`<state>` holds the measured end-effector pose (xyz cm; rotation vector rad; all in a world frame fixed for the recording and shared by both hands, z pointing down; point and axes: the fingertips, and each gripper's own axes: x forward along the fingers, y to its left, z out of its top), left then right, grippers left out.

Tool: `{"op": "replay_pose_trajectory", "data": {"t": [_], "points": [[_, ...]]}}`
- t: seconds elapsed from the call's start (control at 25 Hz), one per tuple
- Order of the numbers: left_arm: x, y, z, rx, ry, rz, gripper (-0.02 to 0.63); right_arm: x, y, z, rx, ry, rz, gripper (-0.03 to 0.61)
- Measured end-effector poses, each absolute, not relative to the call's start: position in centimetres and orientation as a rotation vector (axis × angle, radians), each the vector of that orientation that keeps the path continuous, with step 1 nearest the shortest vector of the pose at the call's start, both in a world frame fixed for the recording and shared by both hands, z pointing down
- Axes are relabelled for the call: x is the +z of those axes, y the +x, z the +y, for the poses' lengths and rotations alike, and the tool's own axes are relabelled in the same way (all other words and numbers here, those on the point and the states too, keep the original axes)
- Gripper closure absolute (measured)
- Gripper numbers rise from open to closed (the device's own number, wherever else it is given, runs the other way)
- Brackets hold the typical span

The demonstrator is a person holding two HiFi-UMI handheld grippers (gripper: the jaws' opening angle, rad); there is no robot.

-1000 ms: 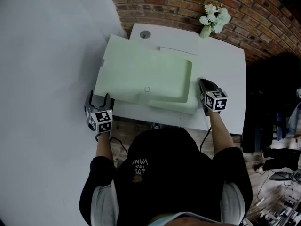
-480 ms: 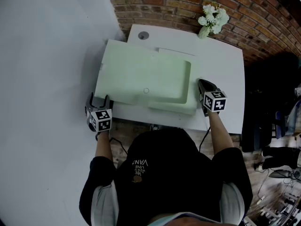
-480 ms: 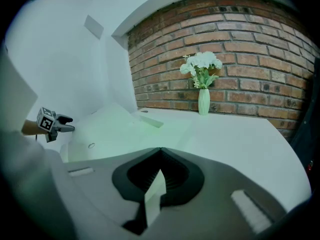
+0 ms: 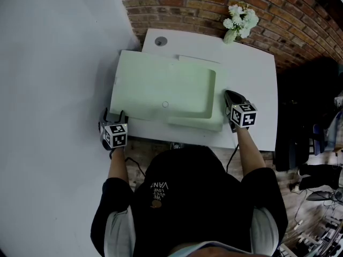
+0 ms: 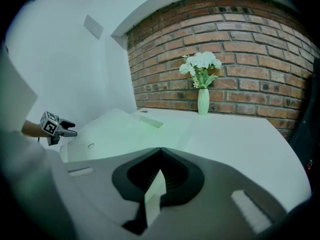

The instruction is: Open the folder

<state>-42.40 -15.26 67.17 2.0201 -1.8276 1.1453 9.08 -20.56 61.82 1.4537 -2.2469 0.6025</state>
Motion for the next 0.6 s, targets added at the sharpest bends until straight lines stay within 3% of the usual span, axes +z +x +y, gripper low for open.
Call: {"op": "replay_pose_trajectory", "data": {"t": [0.6], "points": [[67.31,-42.59,-15.17,1.108,1.994,-1.804,0.305,61.82,9.08,-20.53,0.619,1.453,-2.236,0.577]]}}
